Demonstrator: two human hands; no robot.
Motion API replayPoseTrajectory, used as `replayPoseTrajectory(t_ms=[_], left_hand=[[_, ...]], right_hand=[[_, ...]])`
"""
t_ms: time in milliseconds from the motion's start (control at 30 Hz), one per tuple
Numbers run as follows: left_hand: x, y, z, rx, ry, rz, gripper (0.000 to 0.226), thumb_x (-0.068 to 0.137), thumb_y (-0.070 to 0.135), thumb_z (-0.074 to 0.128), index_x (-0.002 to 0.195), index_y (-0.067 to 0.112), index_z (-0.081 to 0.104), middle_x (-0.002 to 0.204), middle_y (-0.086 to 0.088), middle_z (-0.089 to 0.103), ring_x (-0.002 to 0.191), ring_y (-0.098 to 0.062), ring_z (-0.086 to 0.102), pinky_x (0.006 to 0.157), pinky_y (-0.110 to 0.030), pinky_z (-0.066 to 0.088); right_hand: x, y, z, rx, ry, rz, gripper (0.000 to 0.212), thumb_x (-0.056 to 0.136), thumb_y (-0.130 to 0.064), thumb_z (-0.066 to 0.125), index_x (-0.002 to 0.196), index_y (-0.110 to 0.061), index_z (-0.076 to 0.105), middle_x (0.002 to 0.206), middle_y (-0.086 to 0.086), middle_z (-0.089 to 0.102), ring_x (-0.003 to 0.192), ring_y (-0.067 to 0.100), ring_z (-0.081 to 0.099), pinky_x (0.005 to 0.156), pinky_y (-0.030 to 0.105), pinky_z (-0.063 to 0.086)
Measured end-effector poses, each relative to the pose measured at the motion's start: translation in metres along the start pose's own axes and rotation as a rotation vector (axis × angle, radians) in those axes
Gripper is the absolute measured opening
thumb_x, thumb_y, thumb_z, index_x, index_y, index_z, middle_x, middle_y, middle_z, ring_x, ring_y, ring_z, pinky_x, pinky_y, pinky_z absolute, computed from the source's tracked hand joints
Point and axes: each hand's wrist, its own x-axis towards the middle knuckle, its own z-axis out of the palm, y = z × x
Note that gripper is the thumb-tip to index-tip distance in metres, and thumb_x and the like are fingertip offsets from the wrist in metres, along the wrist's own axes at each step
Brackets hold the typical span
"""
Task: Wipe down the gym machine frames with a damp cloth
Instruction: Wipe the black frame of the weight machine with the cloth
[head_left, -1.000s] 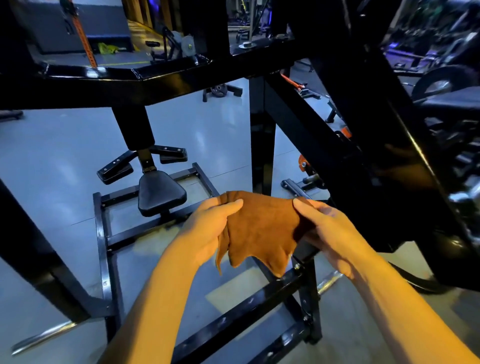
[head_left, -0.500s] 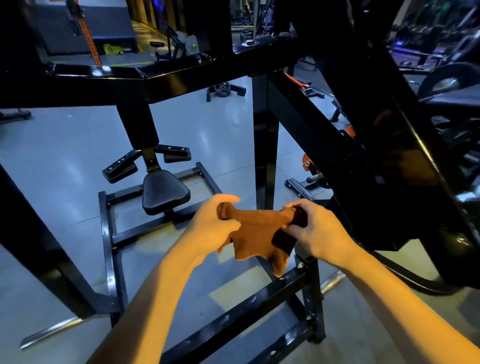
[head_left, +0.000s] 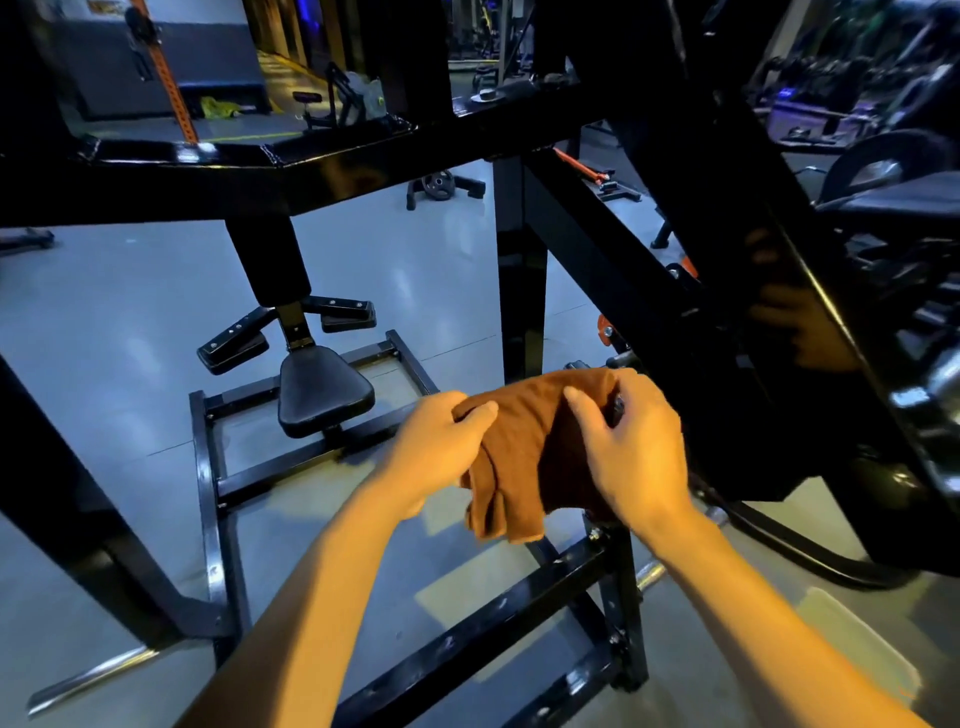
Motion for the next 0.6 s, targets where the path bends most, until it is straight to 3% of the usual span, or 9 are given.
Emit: replayPoseTrajectory(t_ms=[67,133,200,267,333,400,467,533,600], left_hand=[[-0.003,0.006,0.012,-0.279,-0.067,-0.125,0.041,0.107,0.042,0.052,0.114,0.005,0.069,0.097,-0.018,0.076,0.088,-0.029,0.076,0.081,-0.051,0.063],[-0.009,0.013,0.018,-0.503,-0.182,-0.181,0.055,0.106,0.053,0.046,0.115,0.005,0.072,0.101,-0.019,0.077,0.095,-0.030,0.076,0.089,-0.053,0.061],[-0.014,0.015,0.019,-0.558,-0.233,-0.127,0.057,0.101,0.057,0.053,0.117,0.006,0.072,0.107,-0.019,0.076,0.103,-0.031,0.074,0.094,-0.054,0.058],[-0.016,0.014,0.020,-0.525,-0.212,-0.052,0.040,0.100,0.039,0.063,0.123,0.007,0.068,0.110,-0.016,0.076,0.104,-0.030,0.074,0.098,-0.058,0.056],[-0.014,0.012,0.018,-0.525,-0.178,-0.030,0.032,0.102,0.026,0.062,0.129,0.008,0.064,0.112,-0.014,0.076,0.105,-0.028,0.074,0.098,-0.057,0.056],[-0.014,0.016,0.016,-0.547,-0.182,-0.021,0.032,0.104,0.024,0.059,0.132,0.009,0.063,0.113,-0.012,0.077,0.106,-0.027,0.074,0.094,-0.052,0.059],[-0.016,0.021,0.012,-0.584,-0.235,0.002,0.031,0.103,0.023,0.058,0.131,0.010,0.063,0.115,-0.013,0.076,0.107,-0.029,0.073,0.092,-0.053,0.060],[-0.019,0.027,0.010,-0.615,-0.303,0.020,0.029,0.102,0.022,0.059,0.129,0.012,0.065,0.115,-0.013,0.076,0.107,-0.028,0.074,0.088,-0.051,0.061],[-0.017,0.028,0.012,-0.587,-0.256,0.036,0.027,0.101,0.023,0.064,0.126,0.014,0.066,0.113,-0.011,0.076,0.104,-0.026,0.075,0.085,-0.046,0.063]], right_hand=[[-0.016,-0.013,0.008,0.027,0.026,-0.093,0.010,0.100,-0.030,0.069,0.101,-0.035,0.060,0.097,-0.014,0.055,0.093,-0.007,0.055,0.075,0.009,0.042],[-0.032,-0.021,0.013,0.113,-0.052,-0.156,0.020,0.100,-0.020,0.070,0.115,-0.033,0.066,0.106,-0.014,0.055,0.100,-0.007,0.055,0.081,0.005,0.040],[-0.045,-0.024,0.015,0.165,-0.202,-0.201,0.033,0.099,-0.018,0.070,0.131,-0.025,0.065,0.114,-0.016,0.056,0.106,-0.003,0.058,0.088,0.008,0.045],[-0.052,-0.024,0.009,0.319,-0.289,-0.131,0.034,0.100,-0.015,0.069,0.132,-0.023,0.068,0.118,-0.014,0.065,0.109,0.006,0.065,0.091,0.019,0.053],[-0.049,-0.020,-0.001,0.480,-0.163,0.015,0.030,0.101,-0.012,0.066,0.127,-0.027,0.070,0.116,-0.010,0.071,0.106,0.010,0.069,0.088,0.025,0.057],[-0.038,-0.015,-0.013,0.390,-0.088,0.102,0.032,0.100,-0.027,0.068,0.131,-0.035,0.064,0.128,-0.012,0.066,0.118,0.006,0.062,0.096,0.025,0.053],[-0.022,-0.013,-0.024,0.419,-0.310,0.191,0.040,0.097,-0.044,0.067,0.136,-0.038,0.060,0.130,-0.015,0.066,0.120,0.007,0.063,0.095,0.026,0.053],[-0.011,-0.016,-0.032,0.570,-0.533,0.240,0.036,0.096,-0.041,0.066,0.130,-0.030,0.065,0.114,-0.008,0.076,0.101,0.014,0.074,0.080,0.025,0.060],[-0.005,-0.018,-0.035,0.551,-0.539,0.191,0.027,0.096,-0.036,0.069,0.121,-0.027,0.070,0.105,-0.008,0.078,0.093,0.013,0.076,0.076,0.025,0.061]])
